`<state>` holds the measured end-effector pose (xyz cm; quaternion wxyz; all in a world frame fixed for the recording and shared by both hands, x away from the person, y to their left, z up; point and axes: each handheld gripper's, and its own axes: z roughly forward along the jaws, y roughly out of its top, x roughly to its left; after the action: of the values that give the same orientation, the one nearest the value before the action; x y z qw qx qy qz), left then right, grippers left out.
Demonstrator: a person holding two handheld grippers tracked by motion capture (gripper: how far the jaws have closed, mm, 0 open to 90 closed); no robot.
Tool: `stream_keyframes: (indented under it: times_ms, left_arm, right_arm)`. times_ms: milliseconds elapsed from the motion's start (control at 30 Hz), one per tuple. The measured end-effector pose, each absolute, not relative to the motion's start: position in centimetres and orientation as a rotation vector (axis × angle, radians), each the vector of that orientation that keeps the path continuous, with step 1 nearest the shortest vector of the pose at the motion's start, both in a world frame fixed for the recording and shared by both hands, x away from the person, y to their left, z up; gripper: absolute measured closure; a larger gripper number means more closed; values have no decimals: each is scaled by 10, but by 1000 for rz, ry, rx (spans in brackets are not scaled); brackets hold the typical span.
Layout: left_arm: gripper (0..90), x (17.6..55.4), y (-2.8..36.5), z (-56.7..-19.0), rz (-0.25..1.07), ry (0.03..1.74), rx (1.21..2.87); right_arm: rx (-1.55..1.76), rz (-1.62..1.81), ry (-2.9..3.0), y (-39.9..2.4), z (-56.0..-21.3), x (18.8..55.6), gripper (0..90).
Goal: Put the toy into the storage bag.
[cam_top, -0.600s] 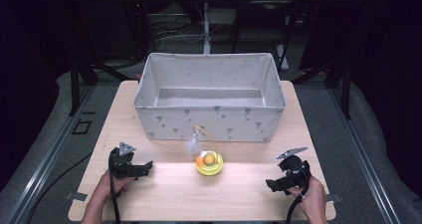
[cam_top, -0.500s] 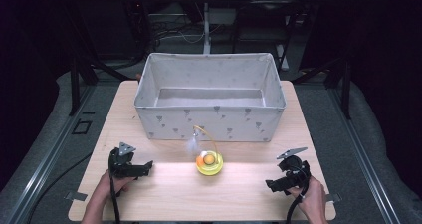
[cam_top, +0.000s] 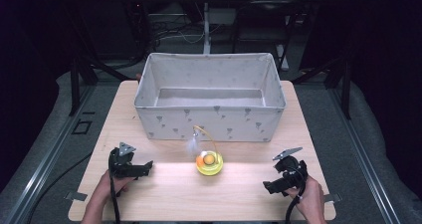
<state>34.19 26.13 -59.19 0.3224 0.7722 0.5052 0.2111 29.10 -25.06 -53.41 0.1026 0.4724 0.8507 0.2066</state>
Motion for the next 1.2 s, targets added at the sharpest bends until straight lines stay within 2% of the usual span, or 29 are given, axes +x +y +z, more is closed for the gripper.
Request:
stream_keyframes:
  times_ms: [700,1200]
  left_arm:
    - [3,342,261,-592,552,1324,2029]
    - [3,342,261,-592,552,1324,2029]
  right_arm:
    - [1305,572,2585,-229,-510,299,1]
    - [1149,556,2676,-188,-484,312,1]
